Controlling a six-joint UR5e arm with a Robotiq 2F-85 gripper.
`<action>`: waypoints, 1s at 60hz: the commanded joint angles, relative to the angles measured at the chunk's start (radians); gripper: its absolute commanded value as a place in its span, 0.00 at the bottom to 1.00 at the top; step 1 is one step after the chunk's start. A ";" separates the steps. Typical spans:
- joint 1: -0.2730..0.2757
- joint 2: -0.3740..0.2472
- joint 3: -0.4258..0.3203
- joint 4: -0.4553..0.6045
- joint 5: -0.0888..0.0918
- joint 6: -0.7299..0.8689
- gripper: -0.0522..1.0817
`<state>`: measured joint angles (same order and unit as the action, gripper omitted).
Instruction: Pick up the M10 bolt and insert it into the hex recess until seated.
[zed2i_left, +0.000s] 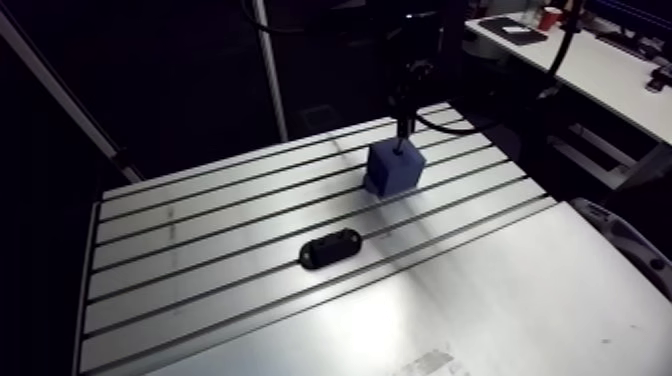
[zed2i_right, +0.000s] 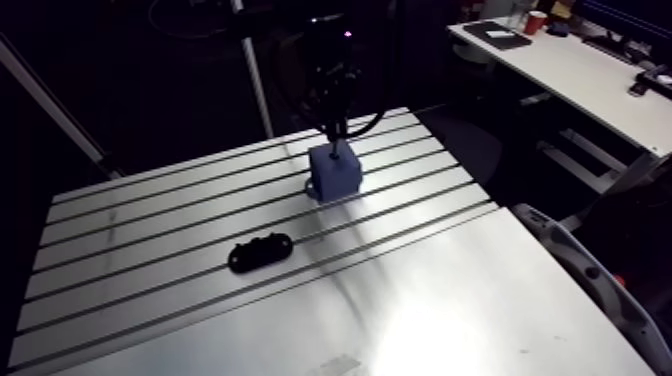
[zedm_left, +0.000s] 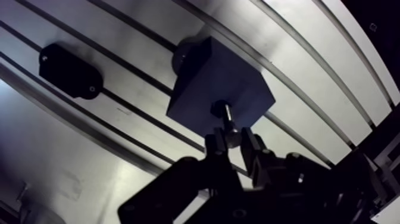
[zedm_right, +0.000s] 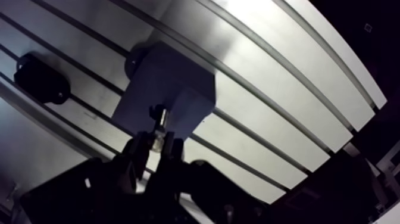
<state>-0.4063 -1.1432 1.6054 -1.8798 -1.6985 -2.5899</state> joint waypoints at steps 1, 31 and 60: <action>0.001 0.003 -0.002 -0.002 0.000 0.000 0.76; 0.001 0.004 0.009 -0.002 0.000 0.000 0.76; 0.001 0.012 0.006 -0.003 0.000 0.003 0.76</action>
<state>-0.4051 -1.1365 1.6125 -1.8826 -1.6989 -2.5897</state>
